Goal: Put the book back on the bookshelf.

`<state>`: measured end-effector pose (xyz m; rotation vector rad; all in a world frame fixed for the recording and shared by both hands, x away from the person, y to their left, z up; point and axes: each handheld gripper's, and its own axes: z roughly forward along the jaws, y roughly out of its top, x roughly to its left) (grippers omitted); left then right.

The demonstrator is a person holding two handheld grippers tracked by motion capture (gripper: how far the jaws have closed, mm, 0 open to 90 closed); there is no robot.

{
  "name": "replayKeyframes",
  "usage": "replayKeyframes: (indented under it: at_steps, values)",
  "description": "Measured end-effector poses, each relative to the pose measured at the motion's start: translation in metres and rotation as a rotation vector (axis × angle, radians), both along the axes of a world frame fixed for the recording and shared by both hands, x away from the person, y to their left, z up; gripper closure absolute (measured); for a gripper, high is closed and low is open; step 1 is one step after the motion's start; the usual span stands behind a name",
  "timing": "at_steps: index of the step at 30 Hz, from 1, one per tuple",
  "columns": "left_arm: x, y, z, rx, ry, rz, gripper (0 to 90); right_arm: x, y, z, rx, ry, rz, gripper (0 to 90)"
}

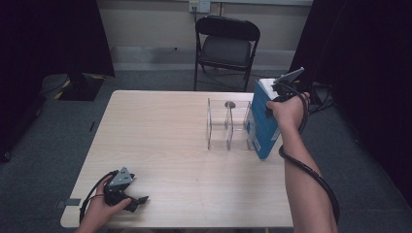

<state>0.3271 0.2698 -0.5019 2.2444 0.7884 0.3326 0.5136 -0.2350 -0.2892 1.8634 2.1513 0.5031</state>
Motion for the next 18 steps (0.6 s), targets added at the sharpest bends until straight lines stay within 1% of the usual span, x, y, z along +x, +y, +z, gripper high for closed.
replayKeyframes:
  at_steps: [1, 2, 4, 8, 11, 15, 18]
  values:
    - [0.0000, -0.0001, -0.0005, -0.006, -0.003, 0.000, 0.0, 0.0000, 0.0000, 0.0001, -0.003, -0.001, 0.002, 60.4]
    - [0.0000, -0.0001, -0.0004, -0.005, -0.002, 0.000, 0.0, 0.0000, 0.0000, 0.0004, 0.003, 0.006, -0.003, 60.3]
    - [0.0000, -0.0001, -0.0003, -0.004, -0.002, 0.000, 0.0, 0.0006, 0.0003, 0.0003, -0.003, 0.006, 0.004, 60.2]
    - [0.0000, 0.0000, -0.0001, 0.000, 0.000, 0.000, 0.0, 0.0015, 0.0014, 0.0009, -0.005, 0.022, 0.004, 60.0]
    - [0.0000, 0.0000, -0.0001, -0.001, 0.000, 0.000, 0.0, 0.0020, 0.0010, 0.0006, -0.009, 0.024, -0.004, 60.1]
    - [0.0000, -0.0001, -0.0005, -0.006, -0.003, 0.000, 0.0, 0.0022, 0.0015, 0.0007, -0.016, 0.027, 0.004, 59.9]
    - [0.0000, -0.0001, -0.0005, -0.006, -0.003, 0.000, 0.0, 0.0020, 0.0006, 0.0001, -0.005, 0.029, 0.000, 59.3]
